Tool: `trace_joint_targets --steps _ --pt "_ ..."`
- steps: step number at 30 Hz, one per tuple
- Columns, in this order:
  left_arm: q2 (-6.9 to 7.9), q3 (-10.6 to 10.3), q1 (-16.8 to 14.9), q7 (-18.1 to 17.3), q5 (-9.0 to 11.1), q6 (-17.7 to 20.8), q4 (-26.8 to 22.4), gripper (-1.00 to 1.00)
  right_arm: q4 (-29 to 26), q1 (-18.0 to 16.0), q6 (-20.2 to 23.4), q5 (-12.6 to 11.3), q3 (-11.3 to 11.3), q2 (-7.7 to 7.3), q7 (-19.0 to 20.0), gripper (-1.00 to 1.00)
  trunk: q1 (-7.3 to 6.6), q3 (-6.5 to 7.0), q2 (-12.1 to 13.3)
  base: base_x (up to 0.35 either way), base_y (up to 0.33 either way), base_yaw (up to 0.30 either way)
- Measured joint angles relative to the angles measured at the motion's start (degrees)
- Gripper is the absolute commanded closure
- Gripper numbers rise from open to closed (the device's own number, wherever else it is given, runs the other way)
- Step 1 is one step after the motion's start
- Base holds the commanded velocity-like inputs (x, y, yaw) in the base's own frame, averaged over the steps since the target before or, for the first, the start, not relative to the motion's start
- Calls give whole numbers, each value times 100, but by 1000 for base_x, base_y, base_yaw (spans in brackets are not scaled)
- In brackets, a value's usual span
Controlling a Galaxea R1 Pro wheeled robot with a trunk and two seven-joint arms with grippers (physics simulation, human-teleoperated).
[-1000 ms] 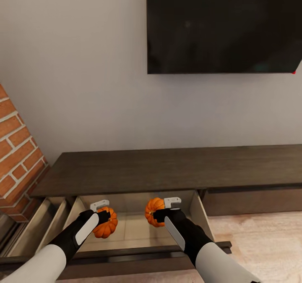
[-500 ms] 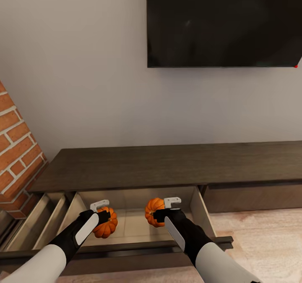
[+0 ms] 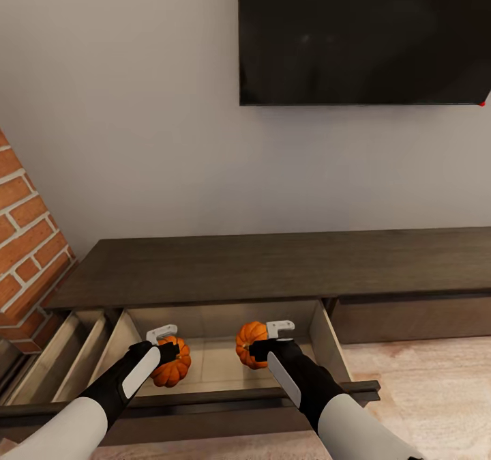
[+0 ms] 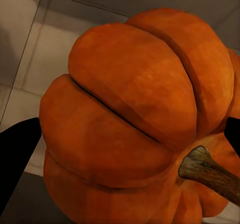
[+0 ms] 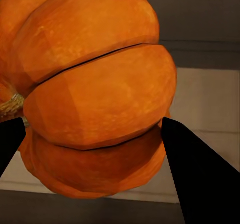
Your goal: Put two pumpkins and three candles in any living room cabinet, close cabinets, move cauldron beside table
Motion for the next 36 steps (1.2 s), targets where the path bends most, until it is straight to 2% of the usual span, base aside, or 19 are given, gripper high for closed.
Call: trace_joint_targets --steps 23,36 --pt "2 2 0 0 3 0 -2 100 0 -1 1 0 0 0 0 100 0 0 0 0 0 0" --pt "1 2 0 0 4 3 0 100 0 1 0 -3 0 0 -1 100 -2 0 0 88 0 0"
